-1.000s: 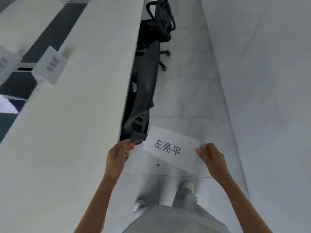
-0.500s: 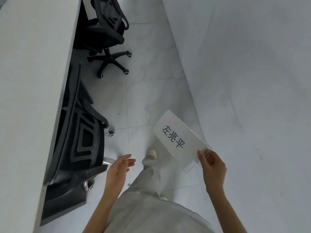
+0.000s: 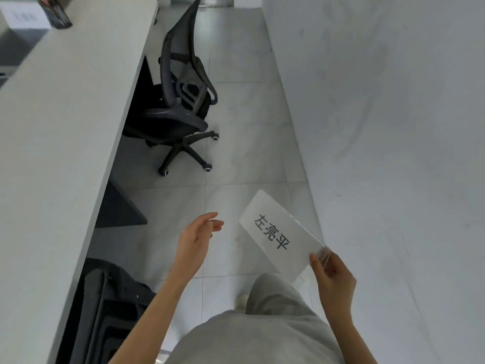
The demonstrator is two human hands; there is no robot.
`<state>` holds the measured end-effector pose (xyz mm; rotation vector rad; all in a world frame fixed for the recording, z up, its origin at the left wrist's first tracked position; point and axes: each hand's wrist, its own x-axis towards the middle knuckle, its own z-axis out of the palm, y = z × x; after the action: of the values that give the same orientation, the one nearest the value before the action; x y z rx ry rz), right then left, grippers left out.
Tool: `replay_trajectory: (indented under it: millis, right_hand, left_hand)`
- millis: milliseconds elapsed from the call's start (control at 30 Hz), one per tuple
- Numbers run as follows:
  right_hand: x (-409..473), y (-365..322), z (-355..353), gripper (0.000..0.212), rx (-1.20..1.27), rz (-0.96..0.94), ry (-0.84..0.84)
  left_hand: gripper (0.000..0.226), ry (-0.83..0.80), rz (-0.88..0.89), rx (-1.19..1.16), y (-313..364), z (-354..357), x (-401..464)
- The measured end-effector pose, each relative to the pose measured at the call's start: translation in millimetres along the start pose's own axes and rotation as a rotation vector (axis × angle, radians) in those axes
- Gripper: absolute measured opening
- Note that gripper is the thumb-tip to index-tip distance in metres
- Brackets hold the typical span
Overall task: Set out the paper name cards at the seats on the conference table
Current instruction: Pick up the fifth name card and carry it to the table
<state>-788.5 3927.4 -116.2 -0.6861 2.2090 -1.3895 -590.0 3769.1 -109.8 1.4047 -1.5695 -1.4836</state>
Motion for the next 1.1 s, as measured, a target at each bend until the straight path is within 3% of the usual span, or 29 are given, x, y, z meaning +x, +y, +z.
replay_trajectory:
  millis: [167,333,533,600,667,767,1100]
  right_hand:
    - [116.1,-40.1,85.0,0.043,-0.006,-0.092,-0.101]
    - [249.0,-97.2,195.0,0.042,-0.056,-0.251,-0.332]
    - [368.2,-200.7,319.3,0.008,-0.037,-0.396,-0.644]
    - [388.5,-234.5,358.4,0.009,0.026,-0.443,-0.728]
    - [400.0,-263.5,399.1,0.033,0.066,-0.473,-0.803]
    - [412.3,-287.6,462.5,0.047,0.112,-0.509,-0.903]
    - [408.6,-360.0,681.7,0.025,0.138,-0.58,-1.145]
  left_hand:
    - [0.029,0.114,-0.018,-0.015,22.9,-20.0,112.7]
    - [0.025,0.33,-0.133,-0.032,19.9,-52.1,206.3]
    - [0.032,0.669,-0.295,-0.141,33.9,-97.8,275.1]
    - [0.032,0.75,-0.324,-0.177,42.9,-112.6,296.5]
    - [0.031,0.821,-0.334,-0.208,46.7,-132.6,319.3]
    - [0.028,0.906,-0.312,-0.238,47.1,-171.4,360.0]
    - [0.028,1.086,-0.286,-0.174,56.5,-336.9,461.0]
